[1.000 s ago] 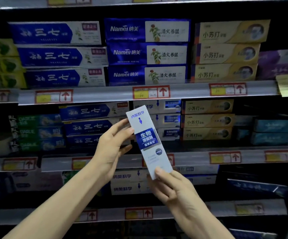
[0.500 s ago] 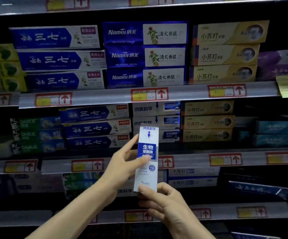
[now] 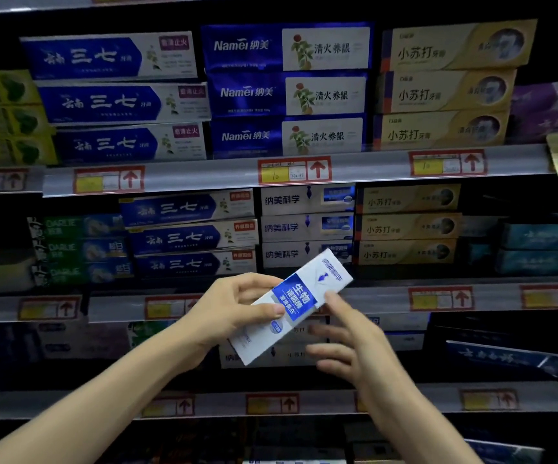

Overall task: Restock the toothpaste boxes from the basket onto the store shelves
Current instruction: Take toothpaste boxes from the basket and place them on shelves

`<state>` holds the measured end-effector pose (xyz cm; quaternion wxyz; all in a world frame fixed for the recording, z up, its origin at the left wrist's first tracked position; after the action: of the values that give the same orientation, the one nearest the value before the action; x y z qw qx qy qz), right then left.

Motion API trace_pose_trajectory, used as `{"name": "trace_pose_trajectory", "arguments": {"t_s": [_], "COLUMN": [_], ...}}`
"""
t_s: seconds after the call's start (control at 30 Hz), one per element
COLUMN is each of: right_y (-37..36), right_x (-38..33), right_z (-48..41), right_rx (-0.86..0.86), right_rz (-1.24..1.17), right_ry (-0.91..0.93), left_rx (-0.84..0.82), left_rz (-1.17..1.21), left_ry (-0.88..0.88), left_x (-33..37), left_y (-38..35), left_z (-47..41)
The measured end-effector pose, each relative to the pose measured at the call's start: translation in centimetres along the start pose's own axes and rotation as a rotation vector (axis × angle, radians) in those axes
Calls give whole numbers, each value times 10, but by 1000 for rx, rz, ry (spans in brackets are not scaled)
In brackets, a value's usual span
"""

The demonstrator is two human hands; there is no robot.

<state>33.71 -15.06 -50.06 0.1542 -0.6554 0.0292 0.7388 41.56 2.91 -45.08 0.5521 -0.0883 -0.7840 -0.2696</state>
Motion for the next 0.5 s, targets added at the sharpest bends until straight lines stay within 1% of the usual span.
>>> {"name": "trace_pose_trajectory", "arguments": {"t_s": [0.07, 0.13, 0.27, 0.33, 0.43, 0.5], "right_y": [9, 13, 14, 13, 12, 13], "right_x": [-8, -10, -8, -5, -3, -2], "right_z": [-1, -2, -4, -5, -5, -3], "right_rx": [31, 40, 40, 34, 4, 9], "right_rz": [-63, -135, -246, -254, -262, -298], "right_ry": [28, 16, -11, -21, -48, -43], "left_rx": [-81, -148, -213, -240, -214, -159], "left_rz": [-85, -135, -135, -196, -402, -634], "left_ry": [-23, -20, -10, -29, -130, -280], "left_x": [8, 13, 15, 19, 29, 35], "left_y": [-1, -3, -1, 3, 7, 6], "left_z": [2, 3, 1, -2, -7, -5]}}
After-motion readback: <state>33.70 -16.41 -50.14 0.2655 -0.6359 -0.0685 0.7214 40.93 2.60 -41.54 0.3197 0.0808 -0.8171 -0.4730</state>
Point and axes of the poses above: each hand's wrist, its own z-axis away from the middle knuckle, its own y-axis out of the back of the hand, x = y × z, the point moved 5 cm from there along -z, towards the middle knuckle, and after that the axes turned 6 degrees about -y, right-handed, at the moved point
